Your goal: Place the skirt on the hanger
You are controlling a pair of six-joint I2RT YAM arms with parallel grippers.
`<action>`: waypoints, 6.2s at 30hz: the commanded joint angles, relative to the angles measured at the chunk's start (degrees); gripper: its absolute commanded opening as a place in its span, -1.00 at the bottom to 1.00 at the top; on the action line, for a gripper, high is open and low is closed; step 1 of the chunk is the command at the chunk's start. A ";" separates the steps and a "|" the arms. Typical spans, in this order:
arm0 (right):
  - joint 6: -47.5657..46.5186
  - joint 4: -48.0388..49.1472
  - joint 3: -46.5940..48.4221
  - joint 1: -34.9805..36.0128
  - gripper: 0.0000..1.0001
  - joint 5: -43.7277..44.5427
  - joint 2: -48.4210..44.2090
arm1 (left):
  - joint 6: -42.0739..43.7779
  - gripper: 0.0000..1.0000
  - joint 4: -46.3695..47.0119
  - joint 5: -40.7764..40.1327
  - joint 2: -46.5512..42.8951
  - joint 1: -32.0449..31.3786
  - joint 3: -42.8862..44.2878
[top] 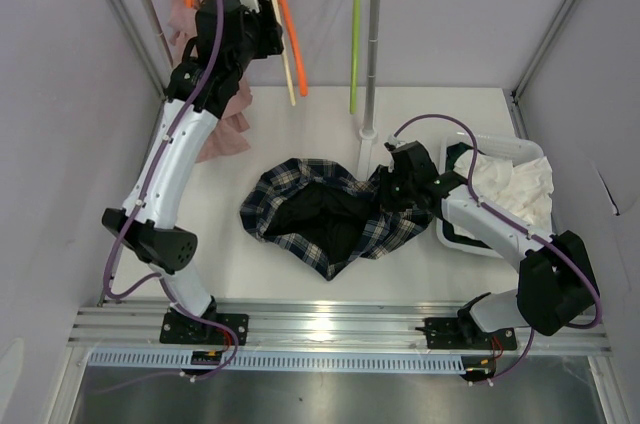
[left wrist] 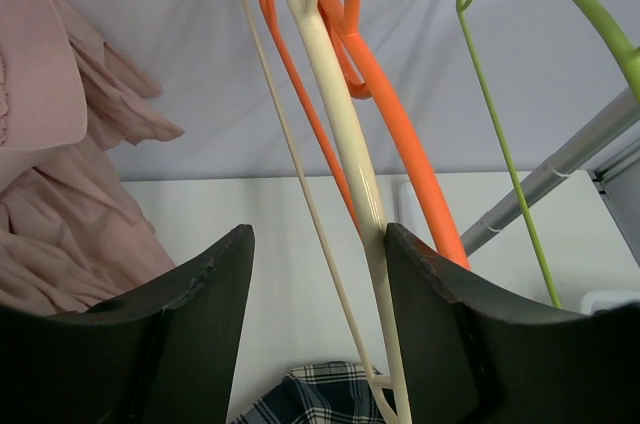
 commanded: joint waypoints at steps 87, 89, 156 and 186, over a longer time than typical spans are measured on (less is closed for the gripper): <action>-1.38 -0.35 -1.16 -0.68 -0.96 -1.10 -4.00 | 5.68 -1.00 -10.99 5.28 -22.05 2.57 -4.84; -1.46 -0.43 -1.25 -0.59 -0.96 -1.02 -4.09 | 5.68 -1.00 -11.17 5.98 -23.80 2.48 -5.37; -4.80 -13.53 11.83 -6.48 -0.97 -1.54 -9.36 | 5.15 -1.00 -14.26 50.45 -68.72 -1.91 -67.25; -3.14 -16.87 17.56 -0.77 -0.98 -1.28 -11.30 | -1.88 -1.00 7.37 35.87 -52.55 -18.35 -69.53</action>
